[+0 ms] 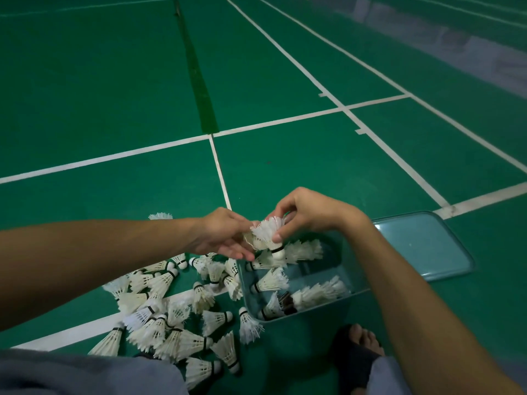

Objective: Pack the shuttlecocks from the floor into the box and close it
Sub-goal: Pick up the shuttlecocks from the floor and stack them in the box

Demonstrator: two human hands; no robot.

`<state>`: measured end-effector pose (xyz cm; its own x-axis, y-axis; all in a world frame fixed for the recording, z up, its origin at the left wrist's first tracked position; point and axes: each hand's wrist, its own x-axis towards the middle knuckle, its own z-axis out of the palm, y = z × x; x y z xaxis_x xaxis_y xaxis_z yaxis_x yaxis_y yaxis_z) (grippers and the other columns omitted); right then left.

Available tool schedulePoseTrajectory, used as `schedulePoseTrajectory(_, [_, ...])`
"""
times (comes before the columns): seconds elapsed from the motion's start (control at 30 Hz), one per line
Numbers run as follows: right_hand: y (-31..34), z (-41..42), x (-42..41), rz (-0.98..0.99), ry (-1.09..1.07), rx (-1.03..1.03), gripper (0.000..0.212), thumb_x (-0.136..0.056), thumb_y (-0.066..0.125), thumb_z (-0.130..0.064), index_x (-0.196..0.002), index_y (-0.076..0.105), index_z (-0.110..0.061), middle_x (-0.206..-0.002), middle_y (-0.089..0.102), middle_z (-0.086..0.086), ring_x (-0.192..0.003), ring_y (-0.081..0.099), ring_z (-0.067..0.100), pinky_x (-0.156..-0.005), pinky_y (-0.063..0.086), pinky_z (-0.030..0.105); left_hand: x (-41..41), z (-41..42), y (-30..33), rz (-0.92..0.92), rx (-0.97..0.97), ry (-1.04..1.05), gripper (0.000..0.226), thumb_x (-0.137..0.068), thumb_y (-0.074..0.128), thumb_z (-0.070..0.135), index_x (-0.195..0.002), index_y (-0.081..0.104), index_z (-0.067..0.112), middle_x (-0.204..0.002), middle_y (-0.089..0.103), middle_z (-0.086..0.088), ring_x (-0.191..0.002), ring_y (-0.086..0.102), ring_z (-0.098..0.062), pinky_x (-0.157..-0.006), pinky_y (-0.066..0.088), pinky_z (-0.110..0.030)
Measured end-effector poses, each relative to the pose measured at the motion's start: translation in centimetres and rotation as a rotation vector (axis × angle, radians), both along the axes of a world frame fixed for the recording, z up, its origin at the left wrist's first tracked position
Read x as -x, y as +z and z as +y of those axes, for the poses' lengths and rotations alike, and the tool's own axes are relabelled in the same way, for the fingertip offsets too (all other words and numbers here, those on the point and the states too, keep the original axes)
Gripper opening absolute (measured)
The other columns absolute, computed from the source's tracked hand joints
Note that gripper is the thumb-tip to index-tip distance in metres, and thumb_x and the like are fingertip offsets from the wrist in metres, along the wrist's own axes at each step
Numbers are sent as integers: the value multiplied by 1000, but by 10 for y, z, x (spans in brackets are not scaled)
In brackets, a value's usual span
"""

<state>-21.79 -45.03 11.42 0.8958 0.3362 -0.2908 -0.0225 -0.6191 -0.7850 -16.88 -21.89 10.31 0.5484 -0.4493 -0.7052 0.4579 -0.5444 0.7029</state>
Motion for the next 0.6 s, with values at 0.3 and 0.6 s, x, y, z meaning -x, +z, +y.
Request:
schedulePoseTrajectory(0.3, [-44, -39, 8, 76, -360, 207, 38, -76, 90, -32, -58, 60, -16, -54, 60, -12, -56, 52, 11, -54, 43, 23, -7, -11, -29, -668, -343, -456, 22, -104, 65, 24, -98, 74, 5, -71, 77, -6, -51, 73, -15, -49, 58, -29])
schedulePoseTrajectory(0.6, [-160, -10, 30, 179, -463, 376, 25, -88, 78, -21, -71, 61, -11, -71, 63, 4, -67, 60, 18, -60, 47, 27, 4, -21, -47, -873, -431, -643, 39, -100, 49, 10, -65, 64, 11, -60, 68, -2, -40, 57, -8, -48, 56, -28])
